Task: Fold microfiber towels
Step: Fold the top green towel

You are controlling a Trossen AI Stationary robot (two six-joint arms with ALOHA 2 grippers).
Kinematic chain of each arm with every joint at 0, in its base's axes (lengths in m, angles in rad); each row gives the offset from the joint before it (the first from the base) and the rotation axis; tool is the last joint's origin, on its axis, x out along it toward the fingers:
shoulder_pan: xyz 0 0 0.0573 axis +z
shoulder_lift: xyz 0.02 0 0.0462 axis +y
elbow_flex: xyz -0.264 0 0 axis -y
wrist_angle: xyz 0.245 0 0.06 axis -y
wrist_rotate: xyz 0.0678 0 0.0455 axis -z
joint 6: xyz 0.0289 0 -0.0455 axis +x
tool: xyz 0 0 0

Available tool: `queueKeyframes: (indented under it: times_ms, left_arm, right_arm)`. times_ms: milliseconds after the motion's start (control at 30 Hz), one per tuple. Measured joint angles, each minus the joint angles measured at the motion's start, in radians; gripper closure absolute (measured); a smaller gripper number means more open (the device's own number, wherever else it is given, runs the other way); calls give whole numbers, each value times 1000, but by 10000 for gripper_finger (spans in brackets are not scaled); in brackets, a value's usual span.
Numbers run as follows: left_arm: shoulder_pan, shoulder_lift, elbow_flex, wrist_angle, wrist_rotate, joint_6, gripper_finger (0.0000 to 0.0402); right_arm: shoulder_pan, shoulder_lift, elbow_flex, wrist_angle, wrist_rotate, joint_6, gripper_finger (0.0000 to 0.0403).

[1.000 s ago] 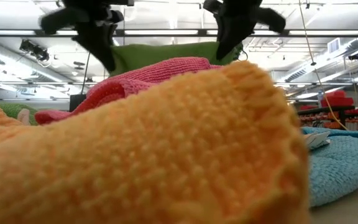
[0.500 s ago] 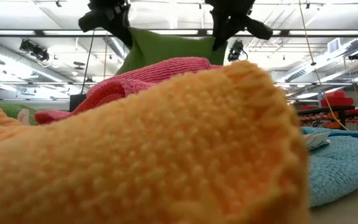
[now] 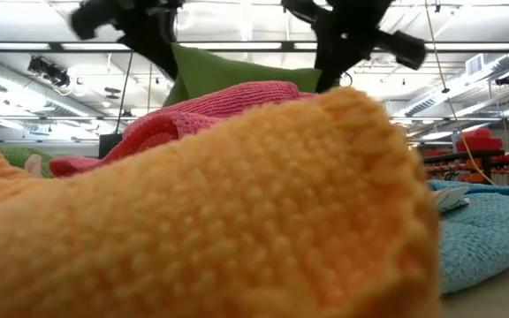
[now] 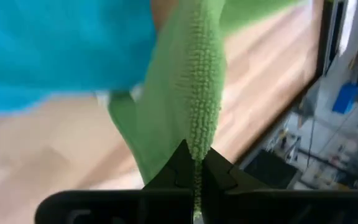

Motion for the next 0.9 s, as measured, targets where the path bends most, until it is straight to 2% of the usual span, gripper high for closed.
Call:
queueKeyframes:
  times_ms: [100, 233, 400, 700, 900]
  left_arm:
    - [-41, 2, -5, 46, -3, -13, 392]
    - [-79, 16, -6, 117, -5, -20, 380]
    - [-115, 63, -6, 192, -7, -21, 390]
    - [-135, 109, -6, 353, -38, 180, 374]
    - [-116, 109, -5, 458, -34, 292, 387]
  right_arm:
    - [54, 0, -23, 67, -21, 0, 397]
    - [111, 0, -51, 182, -107, 13, 397]
    - [178, 1, -138, 320, -161, 84, 397]
    - [268, 5, -246, 397, -162, 264, 397]
    - [277, 5, -294, 423, -166, 377, 397]
